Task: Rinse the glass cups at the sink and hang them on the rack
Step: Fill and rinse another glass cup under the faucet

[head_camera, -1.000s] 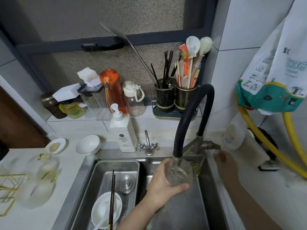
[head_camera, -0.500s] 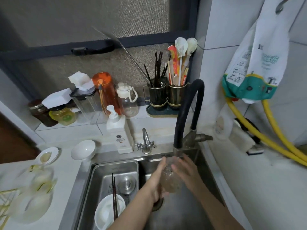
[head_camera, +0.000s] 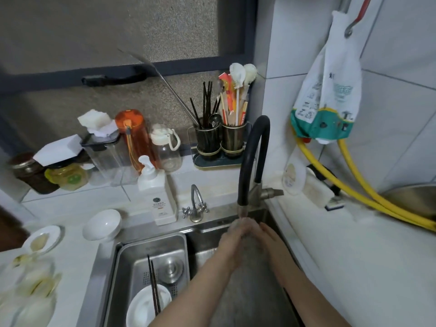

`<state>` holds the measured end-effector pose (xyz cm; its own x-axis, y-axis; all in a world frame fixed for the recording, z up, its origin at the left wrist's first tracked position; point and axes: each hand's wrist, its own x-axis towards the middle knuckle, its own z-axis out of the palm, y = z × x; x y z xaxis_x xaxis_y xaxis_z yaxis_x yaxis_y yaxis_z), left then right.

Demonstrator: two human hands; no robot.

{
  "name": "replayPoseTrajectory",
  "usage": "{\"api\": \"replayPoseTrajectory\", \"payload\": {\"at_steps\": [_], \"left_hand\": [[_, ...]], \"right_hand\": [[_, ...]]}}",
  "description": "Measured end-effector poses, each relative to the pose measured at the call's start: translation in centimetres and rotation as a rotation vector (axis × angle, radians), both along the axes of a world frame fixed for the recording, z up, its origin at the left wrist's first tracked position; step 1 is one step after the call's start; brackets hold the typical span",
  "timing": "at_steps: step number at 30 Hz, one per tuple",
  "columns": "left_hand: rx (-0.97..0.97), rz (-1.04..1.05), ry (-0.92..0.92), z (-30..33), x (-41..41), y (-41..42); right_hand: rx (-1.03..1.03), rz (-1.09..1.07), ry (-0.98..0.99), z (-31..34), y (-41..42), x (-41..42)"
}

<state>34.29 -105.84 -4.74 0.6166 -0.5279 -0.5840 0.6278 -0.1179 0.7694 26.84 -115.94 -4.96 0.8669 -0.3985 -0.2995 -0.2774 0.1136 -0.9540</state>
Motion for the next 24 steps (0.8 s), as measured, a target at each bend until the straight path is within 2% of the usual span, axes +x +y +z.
{"api": "replayPoseTrajectory", "payload": {"at_steps": [3,6,9,13,17,20,22,24], "left_hand": [[0.041,-0.016,-0.298,0.5,0.0,0.7],[0.022,-0.095,-0.385,0.8,0.0,3.1],[0.021,-0.215,-0.444,0.4,0.5,5.6],[0.015,-0.268,-0.54,1.0,1.1,8.0],[-0.033,-0.23,-0.539,1.9,1.9,7.4],[-0.045,-0.296,-0.538,2.8,1.2,4.8],[-0.023,-0.321,-0.554,2.4,0.3,3.9],[0.01,-0.247,-0.539,0.7,-0.2,4.1]], "right_hand": [[0.15,-0.058,-0.046,-0.2,0.0,-1.0],[0.164,0.08,-0.063,-0.5,-0.2,-1.9],[-0.022,0.215,-0.08,0.5,-0.1,-2.3],[-0.252,0.313,-0.204,1.9,0.6,-0.9],[-0.279,0.255,-0.247,2.4,-0.1,0.4],[-0.304,0.18,-0.238,0.3,-2.2,-0.2],[-0.334,0.127,-0.153,-2.0,-2.9,-1.1],[-0.344,0.1,-0.092,-4.2,-2.5,-1.5]]}}
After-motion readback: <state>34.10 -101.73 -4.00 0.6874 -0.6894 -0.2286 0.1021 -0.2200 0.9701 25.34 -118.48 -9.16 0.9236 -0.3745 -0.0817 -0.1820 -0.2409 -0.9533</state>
